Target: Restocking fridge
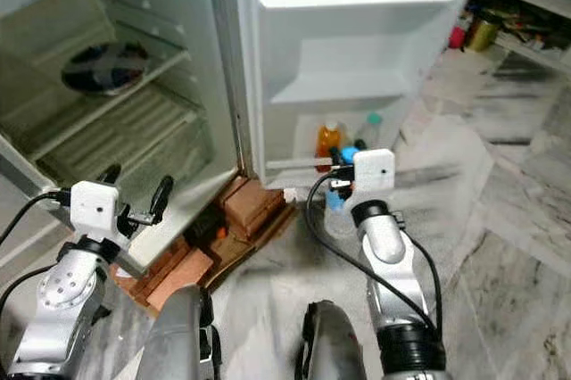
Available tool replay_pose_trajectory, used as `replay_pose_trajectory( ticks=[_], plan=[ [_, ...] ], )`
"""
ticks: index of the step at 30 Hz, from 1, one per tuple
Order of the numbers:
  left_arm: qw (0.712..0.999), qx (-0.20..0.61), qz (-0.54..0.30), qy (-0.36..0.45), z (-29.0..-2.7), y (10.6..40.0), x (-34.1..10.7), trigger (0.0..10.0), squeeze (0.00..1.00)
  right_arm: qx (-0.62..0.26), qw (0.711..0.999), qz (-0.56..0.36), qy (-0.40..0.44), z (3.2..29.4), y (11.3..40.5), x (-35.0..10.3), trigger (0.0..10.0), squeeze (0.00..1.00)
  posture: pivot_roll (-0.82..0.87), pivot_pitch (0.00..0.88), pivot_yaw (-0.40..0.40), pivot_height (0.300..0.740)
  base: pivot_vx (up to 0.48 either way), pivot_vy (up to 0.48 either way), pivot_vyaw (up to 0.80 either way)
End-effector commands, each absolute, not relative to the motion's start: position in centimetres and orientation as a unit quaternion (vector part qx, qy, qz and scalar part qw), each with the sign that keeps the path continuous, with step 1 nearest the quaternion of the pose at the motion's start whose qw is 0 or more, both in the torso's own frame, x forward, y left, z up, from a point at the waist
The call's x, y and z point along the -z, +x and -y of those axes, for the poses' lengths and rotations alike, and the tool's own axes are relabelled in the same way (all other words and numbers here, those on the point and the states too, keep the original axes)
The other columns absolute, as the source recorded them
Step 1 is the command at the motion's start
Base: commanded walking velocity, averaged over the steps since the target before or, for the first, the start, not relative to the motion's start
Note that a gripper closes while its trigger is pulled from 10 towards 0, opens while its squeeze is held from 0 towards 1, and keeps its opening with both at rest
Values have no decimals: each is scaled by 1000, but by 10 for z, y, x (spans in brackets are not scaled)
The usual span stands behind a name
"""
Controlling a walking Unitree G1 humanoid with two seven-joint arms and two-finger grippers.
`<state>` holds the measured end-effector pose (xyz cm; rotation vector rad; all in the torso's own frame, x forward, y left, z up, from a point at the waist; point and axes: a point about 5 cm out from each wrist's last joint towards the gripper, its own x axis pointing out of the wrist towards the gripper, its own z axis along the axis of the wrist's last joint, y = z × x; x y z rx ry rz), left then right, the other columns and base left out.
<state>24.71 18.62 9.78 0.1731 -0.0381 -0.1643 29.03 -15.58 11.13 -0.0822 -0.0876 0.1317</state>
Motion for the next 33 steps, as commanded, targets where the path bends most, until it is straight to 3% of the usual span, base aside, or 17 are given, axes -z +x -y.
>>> replay_pose_trajectory(
  ticks=[1, 13, 27, 33],
  plan=[
    [992, 78, 13, 94, -189, 246, -95, 10000, 0, -71, 995, 65, -41, 151, 294, -120, 10000, 0, 57, 115, -36, 651, 382, 0, 0],
    [992, 80, 13, 95, -188, 247, -95, 10000, 0, -78, 994, 68, -44, 148, 294, -121, 10000, 0, 56, 117, -35, 651, 386, 0, 0],
    [993, 74, 11, 95, -188, 246, -94, 10000, 0, -89, 993, 67, -39, 145, 294, -120, 10000, 0, 59, 123, -37, 651, 0, 0, 0],
    [993, 72, 10, 94, -188, 245, -94, 10000, 0, -93, 993, 66, -37, 144, 292, -119, 10000, 0, 60, 129, -37, 611, 0, 0, 0]
  ],
)
